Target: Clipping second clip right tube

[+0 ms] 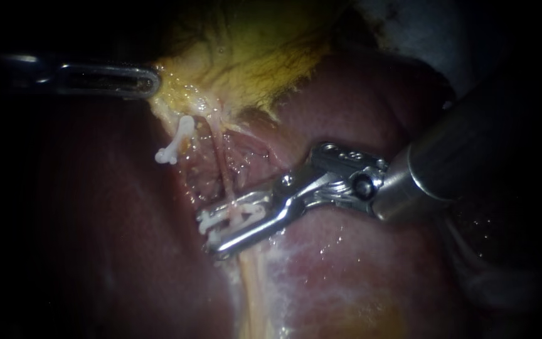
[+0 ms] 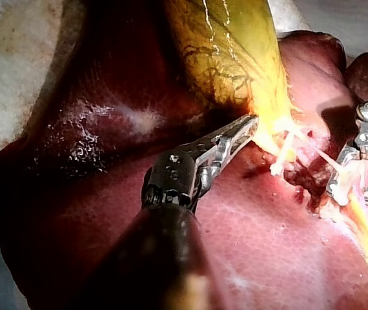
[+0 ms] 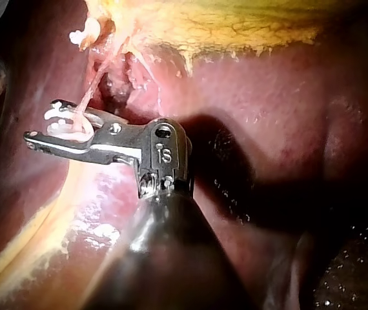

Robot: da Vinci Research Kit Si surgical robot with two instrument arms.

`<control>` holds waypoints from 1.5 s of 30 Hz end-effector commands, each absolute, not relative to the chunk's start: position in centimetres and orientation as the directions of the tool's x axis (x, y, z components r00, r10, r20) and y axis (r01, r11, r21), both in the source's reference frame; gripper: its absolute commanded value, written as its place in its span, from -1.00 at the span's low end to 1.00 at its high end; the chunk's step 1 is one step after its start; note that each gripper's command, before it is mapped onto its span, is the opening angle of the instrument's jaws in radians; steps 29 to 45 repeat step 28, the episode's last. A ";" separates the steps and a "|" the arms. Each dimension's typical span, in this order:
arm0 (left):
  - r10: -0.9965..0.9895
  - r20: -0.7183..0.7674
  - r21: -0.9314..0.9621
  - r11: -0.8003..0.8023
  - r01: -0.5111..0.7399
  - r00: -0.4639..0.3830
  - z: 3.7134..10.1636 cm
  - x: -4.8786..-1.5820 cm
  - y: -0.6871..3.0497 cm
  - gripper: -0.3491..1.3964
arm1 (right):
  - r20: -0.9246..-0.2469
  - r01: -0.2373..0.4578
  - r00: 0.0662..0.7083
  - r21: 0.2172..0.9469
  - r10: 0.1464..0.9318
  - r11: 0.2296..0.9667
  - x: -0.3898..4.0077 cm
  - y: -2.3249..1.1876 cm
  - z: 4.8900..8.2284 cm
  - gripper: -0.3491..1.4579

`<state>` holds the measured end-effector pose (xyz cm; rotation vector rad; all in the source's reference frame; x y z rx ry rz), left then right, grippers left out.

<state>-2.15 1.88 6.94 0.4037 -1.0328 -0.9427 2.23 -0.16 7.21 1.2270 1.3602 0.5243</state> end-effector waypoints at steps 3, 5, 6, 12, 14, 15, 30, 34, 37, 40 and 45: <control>-0.818 0.546 0.682 0.561 0.469 0.183 6.94 -2.15 1.88 -1.00 | -0.436 0.334 0.209 0.873 0.875 0.355 2.24 -0.14 7.22 -0.57; -0.818 0.546 0.682 0.561 0.469 0.183 6.94 -2.15 1.88 -1.00 | -0.433 0.320 0.199 0.877 0.879 0.360 2.24 -0.13 7.22 -0.68; -0.818 0.546 0.682 0.561 0.469 0.183 6.94 -2.15 1.88 -1.00 | -0.432 0.310 0.192 0.879 0.881 0.363 2.24 -0.12 7.23 -0.77; -0.818 0.546 0.682 0.561 0.469 0.183 6.94 -2.15 1.88 -1.00 | -0.416 0.306 0.197 0.886 0.888 0.348 2.23 -0.11 7.24 -1.00; -0.818 0.546 0.682 0.561 0.469 0.183 6.94 -2.15 1.88 -1.00 | -0.394 0.302 0.202 0.896 0.897 0.326 2.23 -0.11 7.24 -1.00; -0.818 0.546 0.682 0.561 0.469 0.183 6.94 -2.15 1.88 -1.00 | -0.389 0.301 0.204 0.898 0.898 0.321 2.23 -0.11 7.24 -1.00; -0.818 0.546 0.682 0.561 0.469 0.183 6.95 -2.15 1.89 -1.00 | -0.386 0.295 0.212 0.901 0.898 0.317 2.22 -0.13 7.23 -1.00; -0.818 0.546 0.682 0.561 0.469 0.183 6.95 -2.15 1.89 -1.00 | -0.386 0.295 0.212 0.901 0.898 0.317 2.22 -0.13 7.23 -1.00; -0.818 0.546 0.682 0.561 0.469 0.183 6.95 -2.15 1.89 -1.00 | -0.386 0.295 0.212 0.901 0.898 0.317 2.22 -0.13 7.23 -1.00; -0.818 0.546 0.682 0.561 0.469 0.183 6.95 -2.15 1.89 -1.00 | -0.386 0.295 0.212 0.901 0.898 0.317 2.22 -0.13 7.23 -1.00; -0.818 0.546 0.682 0.561 0.469 0.183 6.95 -2.15 1.89 -1.00 | -0.386 0.295 0.212 0.901 0.898 0.317 2.22 -0.13 7.23 -1.00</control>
